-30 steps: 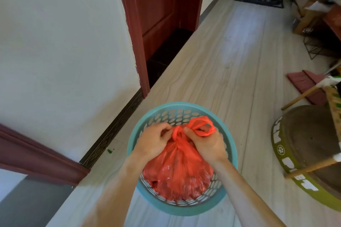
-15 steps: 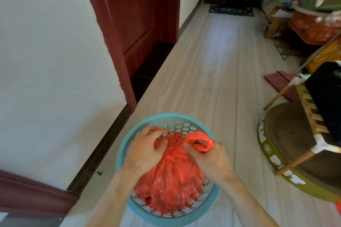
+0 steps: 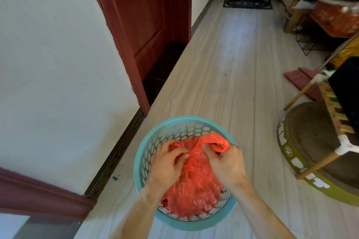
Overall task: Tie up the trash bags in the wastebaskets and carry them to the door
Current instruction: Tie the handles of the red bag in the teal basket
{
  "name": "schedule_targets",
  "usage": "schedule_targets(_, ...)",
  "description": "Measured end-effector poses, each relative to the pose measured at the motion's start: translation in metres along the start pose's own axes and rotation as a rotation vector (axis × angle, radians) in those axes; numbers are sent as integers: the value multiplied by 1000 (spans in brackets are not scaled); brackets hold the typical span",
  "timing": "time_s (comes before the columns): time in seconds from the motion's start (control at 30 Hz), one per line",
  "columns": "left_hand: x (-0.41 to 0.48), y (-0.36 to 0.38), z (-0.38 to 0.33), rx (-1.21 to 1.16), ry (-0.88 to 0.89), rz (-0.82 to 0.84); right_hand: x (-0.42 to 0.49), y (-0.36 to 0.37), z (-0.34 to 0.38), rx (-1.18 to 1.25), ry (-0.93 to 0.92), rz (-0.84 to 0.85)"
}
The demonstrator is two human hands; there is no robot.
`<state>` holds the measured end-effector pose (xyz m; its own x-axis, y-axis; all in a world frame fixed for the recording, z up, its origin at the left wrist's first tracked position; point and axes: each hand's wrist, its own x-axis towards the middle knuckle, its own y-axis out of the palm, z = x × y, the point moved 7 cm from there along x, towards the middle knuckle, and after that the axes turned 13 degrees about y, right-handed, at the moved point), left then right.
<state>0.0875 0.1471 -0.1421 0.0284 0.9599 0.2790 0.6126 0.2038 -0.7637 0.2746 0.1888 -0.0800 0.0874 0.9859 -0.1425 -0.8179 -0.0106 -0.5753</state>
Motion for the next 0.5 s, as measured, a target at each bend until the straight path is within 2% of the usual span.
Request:
schedule_targets(0.1, 1, -11, -7, 46, 31, 46, -4, 0, 5, 50, 35, 32)
schedule_targets(0.2, 1, -52, -8, 287, 64, -22, -9, 1, 15, 33, -45, 23)
schedule_targets(0.27, -6, -79, 13, 426, -56, -14, -14, 6, 23, 42, -99, 50)
schedule_targets(0.3, -11, -85, 30, 435, -161, 62, -18, 9, 28, 61, -125, 72)
schedule_targets(0.4, -34, -77, 62, 195, -438, 275, -27, 19, 41, 74, -180, 119)
schedule_targets(0.5, -45, -69, 59, 152, -479, 266, -28, 31, 40, 89, -147, 161)
